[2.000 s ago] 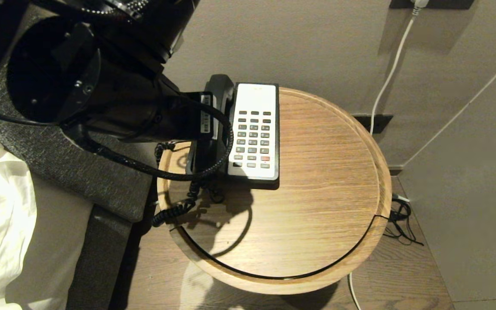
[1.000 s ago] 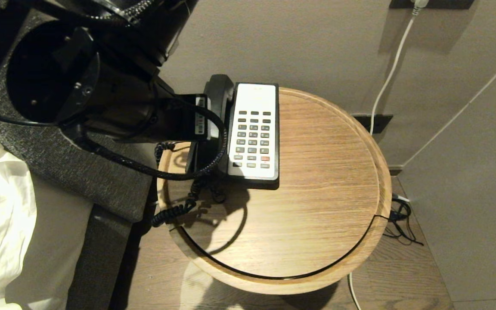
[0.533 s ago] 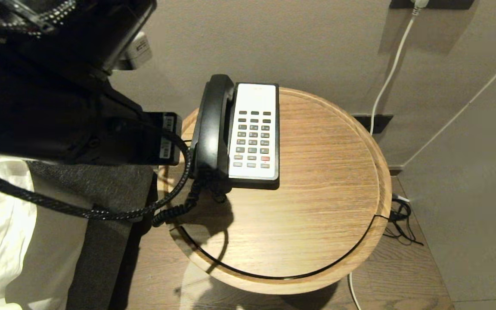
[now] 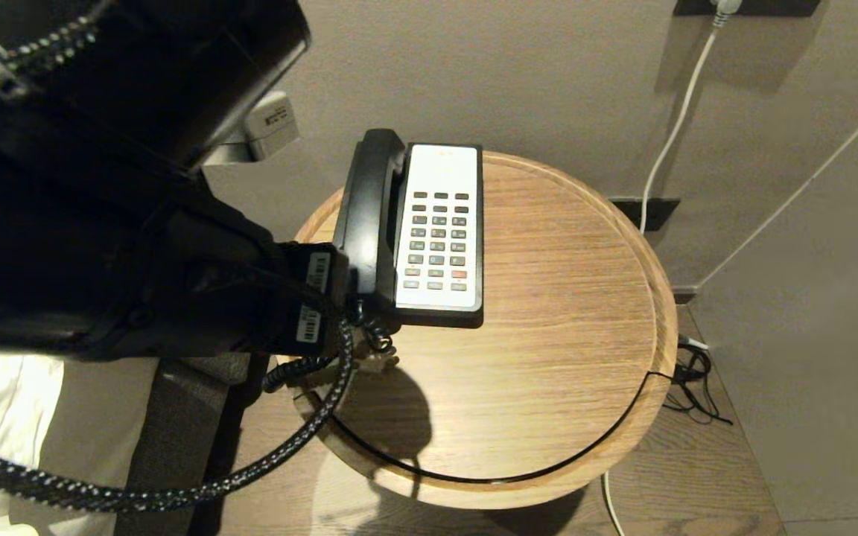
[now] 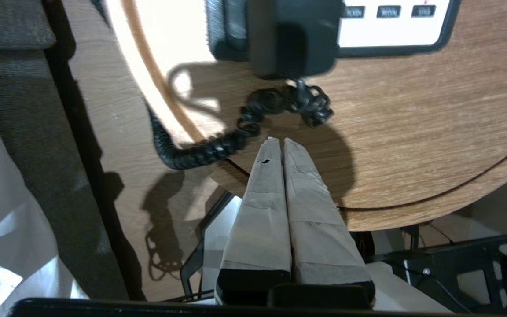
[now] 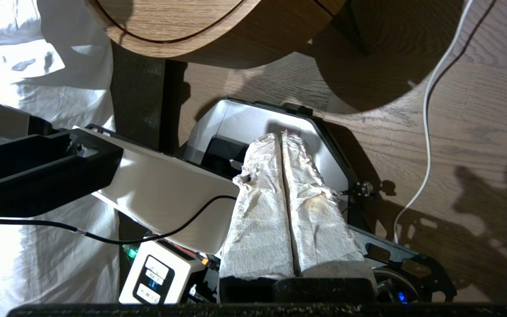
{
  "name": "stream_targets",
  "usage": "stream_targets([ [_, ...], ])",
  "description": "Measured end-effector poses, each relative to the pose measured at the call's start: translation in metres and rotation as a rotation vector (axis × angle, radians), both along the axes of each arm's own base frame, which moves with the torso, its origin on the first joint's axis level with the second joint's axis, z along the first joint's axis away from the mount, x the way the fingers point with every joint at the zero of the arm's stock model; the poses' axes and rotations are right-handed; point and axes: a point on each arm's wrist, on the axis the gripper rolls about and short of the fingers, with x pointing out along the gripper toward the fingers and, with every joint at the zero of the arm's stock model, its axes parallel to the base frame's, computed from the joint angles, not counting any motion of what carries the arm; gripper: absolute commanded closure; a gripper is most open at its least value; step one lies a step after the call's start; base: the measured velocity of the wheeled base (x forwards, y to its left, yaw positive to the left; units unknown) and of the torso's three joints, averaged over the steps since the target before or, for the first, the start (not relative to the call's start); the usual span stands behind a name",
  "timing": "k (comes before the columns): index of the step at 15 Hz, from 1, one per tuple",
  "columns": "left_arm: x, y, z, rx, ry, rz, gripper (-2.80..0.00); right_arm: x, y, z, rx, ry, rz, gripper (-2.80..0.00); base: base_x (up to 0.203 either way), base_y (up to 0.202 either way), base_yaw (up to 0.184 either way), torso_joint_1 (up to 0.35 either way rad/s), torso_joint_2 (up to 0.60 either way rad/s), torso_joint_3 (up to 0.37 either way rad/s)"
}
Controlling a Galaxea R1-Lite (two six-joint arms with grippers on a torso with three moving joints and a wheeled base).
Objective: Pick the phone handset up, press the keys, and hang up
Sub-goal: Put the handset back
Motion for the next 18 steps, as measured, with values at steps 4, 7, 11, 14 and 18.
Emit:
stream_targets([
  [4,0.006,-0.013,-0.006,0.013,0.015,-0.003,0.0,0.001,0.001,0.001,0.007,-0.006,0.001,0.0,0.0,0.0,0.0,0.0,0.0,0.0],
  [7,0.011,-0.02,-0.009,0.02,0.019,-0.002,0.0,0.001,0.002,-0.001,0.002,-0.002,0.001,0.0,0.0,0.0,0.0,0.0,0.0,0.0],
  [11,0.016,-0.025,-0.013,0.038,0.022,0.01,0.0,0.001,0.002,-0.001,0.001,-0.002,0.002,0.0,0.0,0.0,0.0,0.0,0.0,0.0],
  [14,0.018,-0.026,-0.017,0.053,0.026,0.016,0.0,0.001,0.002,0.0,0.003,-0.005,0.003,0.0,0.0,0.0,0.0,0.0,0.0,0.0],
  [18,0.023,-0.024,-0.018,0.064,0.026,0.032,0.0,0.001,0.001,0.0,0.004,-0.005,0.004,0.0,0.0,0.0,0.0,0.0,0.0,0.0],
])
